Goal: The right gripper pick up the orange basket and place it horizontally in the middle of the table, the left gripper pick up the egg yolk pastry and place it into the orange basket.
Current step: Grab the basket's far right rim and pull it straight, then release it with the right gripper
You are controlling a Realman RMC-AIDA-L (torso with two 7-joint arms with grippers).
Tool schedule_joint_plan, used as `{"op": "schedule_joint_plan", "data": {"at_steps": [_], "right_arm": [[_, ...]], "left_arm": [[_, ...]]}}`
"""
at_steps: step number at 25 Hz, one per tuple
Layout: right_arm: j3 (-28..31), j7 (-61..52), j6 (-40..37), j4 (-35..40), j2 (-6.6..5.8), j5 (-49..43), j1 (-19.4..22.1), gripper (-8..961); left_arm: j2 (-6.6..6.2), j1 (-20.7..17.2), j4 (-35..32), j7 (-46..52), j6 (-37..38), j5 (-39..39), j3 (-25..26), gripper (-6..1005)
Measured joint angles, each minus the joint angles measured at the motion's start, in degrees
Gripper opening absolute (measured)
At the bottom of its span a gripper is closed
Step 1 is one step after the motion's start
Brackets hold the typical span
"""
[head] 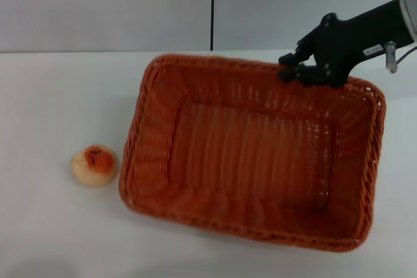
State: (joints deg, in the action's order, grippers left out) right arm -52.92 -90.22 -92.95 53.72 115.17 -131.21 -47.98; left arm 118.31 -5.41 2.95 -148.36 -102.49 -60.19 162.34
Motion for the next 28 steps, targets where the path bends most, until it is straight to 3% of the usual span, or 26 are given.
{"op": "schedule_joint_plan", "data": {"at_steps": [8, 15, 28], "right_arm": [[-0.5, 5.7, -0.2, 0.9, 0.30, 0.6, 0.3, 162], [-0.8, 12.0, 0.5, -3.4, 1.99, 2.0, 0.5, 161], [-1.2, 14.7, 2.9, -4.8, 2.51, 2.3, 0.8, 157]], "left_arm": [[-0.10, 0.2, 0.1, 0.1, -0.5, 0.0, 0.0, 765], [-0.03, 0.6, 0.1, 0.0, -0.6, 0.0, 0.0, 762], [0.03, 0.6, -0.1, -0.1, -0.6, -0.2, -0.3, 756]]}}
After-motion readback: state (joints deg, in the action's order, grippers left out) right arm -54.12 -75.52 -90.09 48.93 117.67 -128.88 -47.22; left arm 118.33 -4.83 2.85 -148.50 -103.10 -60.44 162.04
